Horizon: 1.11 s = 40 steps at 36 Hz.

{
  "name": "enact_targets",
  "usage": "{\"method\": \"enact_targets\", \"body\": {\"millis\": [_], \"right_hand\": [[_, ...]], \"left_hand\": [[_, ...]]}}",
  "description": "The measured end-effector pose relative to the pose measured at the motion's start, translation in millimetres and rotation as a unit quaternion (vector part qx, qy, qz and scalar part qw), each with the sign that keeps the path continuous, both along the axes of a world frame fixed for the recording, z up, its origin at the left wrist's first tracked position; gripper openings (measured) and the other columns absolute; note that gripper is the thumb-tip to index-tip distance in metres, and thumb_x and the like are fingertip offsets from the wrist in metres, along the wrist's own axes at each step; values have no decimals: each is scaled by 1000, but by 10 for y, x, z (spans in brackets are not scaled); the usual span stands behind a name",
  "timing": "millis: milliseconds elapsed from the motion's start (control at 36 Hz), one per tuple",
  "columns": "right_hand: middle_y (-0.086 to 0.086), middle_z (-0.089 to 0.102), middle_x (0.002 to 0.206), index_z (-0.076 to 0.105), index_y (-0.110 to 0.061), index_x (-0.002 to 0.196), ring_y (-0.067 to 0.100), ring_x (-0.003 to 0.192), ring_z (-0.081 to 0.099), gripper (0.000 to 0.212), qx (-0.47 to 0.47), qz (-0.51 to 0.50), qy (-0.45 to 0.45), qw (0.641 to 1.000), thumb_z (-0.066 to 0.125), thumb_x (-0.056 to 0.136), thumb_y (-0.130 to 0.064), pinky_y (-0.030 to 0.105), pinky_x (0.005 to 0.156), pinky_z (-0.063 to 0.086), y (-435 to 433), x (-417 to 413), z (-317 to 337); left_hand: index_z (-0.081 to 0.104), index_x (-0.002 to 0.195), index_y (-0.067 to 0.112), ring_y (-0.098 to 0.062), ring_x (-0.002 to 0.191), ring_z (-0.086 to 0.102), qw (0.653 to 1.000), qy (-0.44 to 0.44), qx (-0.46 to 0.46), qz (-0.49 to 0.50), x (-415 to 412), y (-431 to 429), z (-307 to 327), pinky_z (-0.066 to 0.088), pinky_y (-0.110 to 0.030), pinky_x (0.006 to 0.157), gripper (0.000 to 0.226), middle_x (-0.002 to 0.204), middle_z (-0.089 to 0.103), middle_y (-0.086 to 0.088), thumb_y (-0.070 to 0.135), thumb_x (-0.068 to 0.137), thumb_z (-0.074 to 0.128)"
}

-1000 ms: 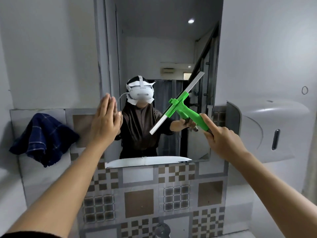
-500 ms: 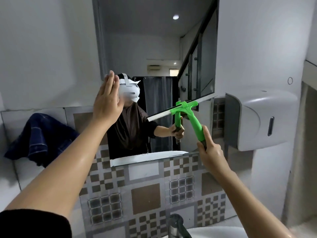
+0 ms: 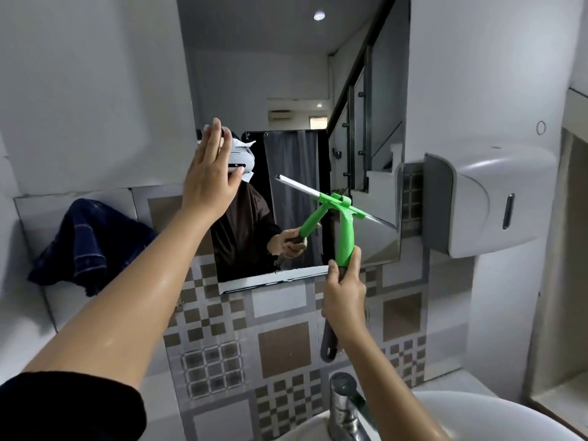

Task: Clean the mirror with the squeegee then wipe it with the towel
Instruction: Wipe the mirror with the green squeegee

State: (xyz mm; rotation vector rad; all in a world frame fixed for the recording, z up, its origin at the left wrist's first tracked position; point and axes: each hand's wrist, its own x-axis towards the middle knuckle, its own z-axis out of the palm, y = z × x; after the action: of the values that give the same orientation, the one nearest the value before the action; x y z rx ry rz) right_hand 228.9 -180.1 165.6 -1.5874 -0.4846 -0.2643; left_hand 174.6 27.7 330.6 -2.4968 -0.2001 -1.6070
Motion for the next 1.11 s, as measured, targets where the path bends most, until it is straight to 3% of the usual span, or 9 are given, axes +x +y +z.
{"method": "enact_targets", "body": {"millis": [306,389,472,556,694,778,917,1000,1111], "right_hand": [[2,45,68,-7,-32,145,15,55,44,62,-164,44,-79,982,33,99,-29,29,49,37,256,-503,-282],[7,56,77,-13,-30,144,20,64,55,63,-239,34,-105,965,31,99,-29,35,55,47,206,-557,-285],[7,58,71,-15,-28,143,21,56,57,66,-301,9,-152,941,34,99,-24,35,51,53,72,-438,-244],[4,55,68,-20,-30,141,13,45,49,68,-376,-19,-200,904,33,99,-20,24,41,47,-147,-182,-144],[5,59,73,-22,-30,139,14,44,47,71,-434,-77,-284,851,35,98,-18,24,37,37,-500,220,-9],[7,62,77,-11,-28,145,17,49,52,67,-455,-86,-290,838,36,98,-21,29,43,43,-661,358,-11],[4,49,65,10,-21,147,12,39,35,58,-425,-100,-248,865,38,97,-27,23,36,22,-838,464,-179],[5,49,65,9,-21,147,19,45,42,58,-400,-107,-209,886,39,97,-27,25,38,23,-884,467,-266],[5,49,66,5,-24,147,17,47,44,59,-364,-93,-162,912,37,98,-28,28,41,31,-846,411,-330]], "left_hand": [[14,147,6,-28,144,4,1000,-8,-8,1,11,-7,-10,14,-35,117,66,157,5,-13,13,92,49],[13,147,7,-28,144,5,1000,-6,-16,-3,17,-21,-63,19,-39,116,66,157,5,-13,14,91,49],[15,146,7,-29,144,7,1000,-8,-21,-4,17,-44,-164,25,-44,114,65,156,8,-14,13,91,49],[15,146,6,-30,144,8,1000,-7,-25,3,43,-52,-276,18,-40,116,65,156,8,-15,16,92,50],[12,146,7,-28,144,5,999,-7,-38,11,72,-90,-379,13,-38,117,67,156,5,-14,20,94,50],[14,146,5,-28,144,5,999,-8,-42,18,80,-112,-379,12,-39,118,65,156,6,-14,21,94,50],[16,146,5,-27,144,5,999,-15,-42,29,84,-106,-369,10,-29,115,65,157,6,-12,22,94,51],[16,147,7,-25,144,4,998,-18,-45,31,83,-115,-370,13,-31,115,65,157,6,-11,24,94,50],[17,146,6,-26,144,3,998,-21,-50,27,90,-135,-369,5,-26,114,65,157,5,-11,22,93,50]]}}
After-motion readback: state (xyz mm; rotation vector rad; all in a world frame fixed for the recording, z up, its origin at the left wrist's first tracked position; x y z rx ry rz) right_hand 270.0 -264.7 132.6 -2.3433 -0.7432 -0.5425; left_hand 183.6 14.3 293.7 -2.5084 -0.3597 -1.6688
